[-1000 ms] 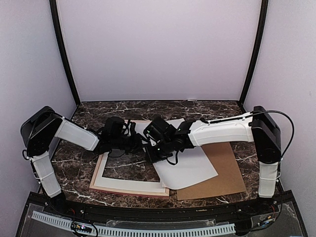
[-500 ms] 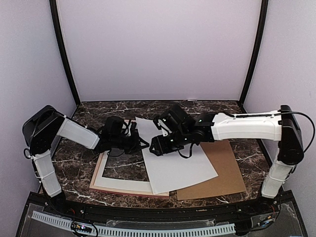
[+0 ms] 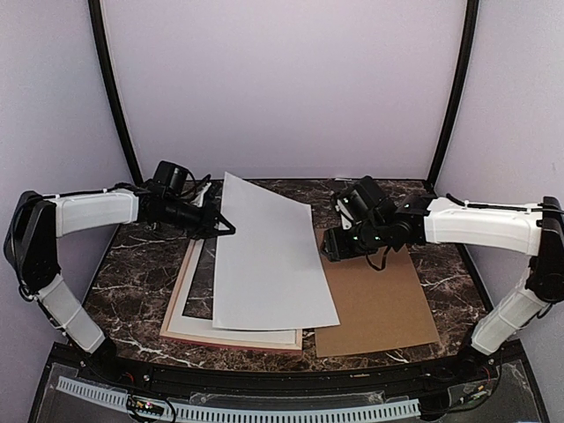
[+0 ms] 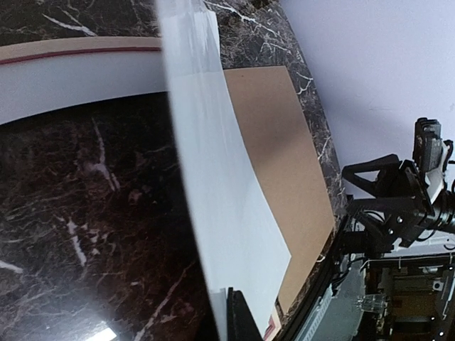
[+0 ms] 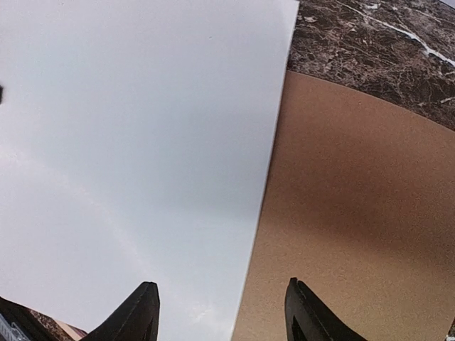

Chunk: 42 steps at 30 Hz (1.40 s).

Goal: Put the photo into the frame
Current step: Place the photo on the mat board.

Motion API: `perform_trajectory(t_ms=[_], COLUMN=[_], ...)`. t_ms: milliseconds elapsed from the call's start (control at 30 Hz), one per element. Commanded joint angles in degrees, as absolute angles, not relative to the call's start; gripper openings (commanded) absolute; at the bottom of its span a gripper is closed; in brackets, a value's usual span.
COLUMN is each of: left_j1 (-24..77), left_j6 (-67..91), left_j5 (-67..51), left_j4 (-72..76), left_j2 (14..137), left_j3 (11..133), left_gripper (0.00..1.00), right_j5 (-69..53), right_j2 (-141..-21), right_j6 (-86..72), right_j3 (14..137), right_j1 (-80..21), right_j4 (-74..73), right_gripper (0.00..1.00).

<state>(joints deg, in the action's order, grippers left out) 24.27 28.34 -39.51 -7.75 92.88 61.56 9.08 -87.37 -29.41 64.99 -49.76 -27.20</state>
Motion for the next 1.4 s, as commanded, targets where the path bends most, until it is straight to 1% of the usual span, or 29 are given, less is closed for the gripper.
perform_trajectory(t_ms=[0,233,400,567,767,1000,1367], left_j1=[21.97,18.85,17.54,16.37,15.38,14.76,14.5], left_j6=[13.35,3.65,1.0,2.22,5.06,8.8,11.52], left_j5=[-39.21,-28.29,-24.38,-24.43,-25.62,-29.89,-29.34], left_j4=[-30.35,-44.98,-48.72,-46.98,-43.48,-37.69,-35.05], left_j2=[91.19,94.55,98.22,99.67,100.15,99.32,101.0], left_j3=[66.31,73.01,76.01,76.28,75.48,72.72,73.14], left_gripper=[0.0,0.0,0.0,0.0,0.0,0.0,0.0], right_j5=[11.27,11.58,10.67,9.59,10.03,11.29,10.08], right_j2=[-85.43,-87.2,-89.09,-89.28,-87.6,-89.08,-90.47], right_j6=[-26.81,-24.22,-22.64,-21.4,-20.83,-21.39,-22.01], right_j3=[62.89,61.2,59.94,58.18,56.2,56.74,56.09], right_j1=[-47.68,-45.62,-44.6,-44.39,-44.38,-44.3,-44.3], right_j4=[-25.68,-22.61,-20.79,-18.63,-16.65,-16.98,-16.07], right_gripper=[0.61,0.61,0.61,0.65,0.75,0.76,0.77])
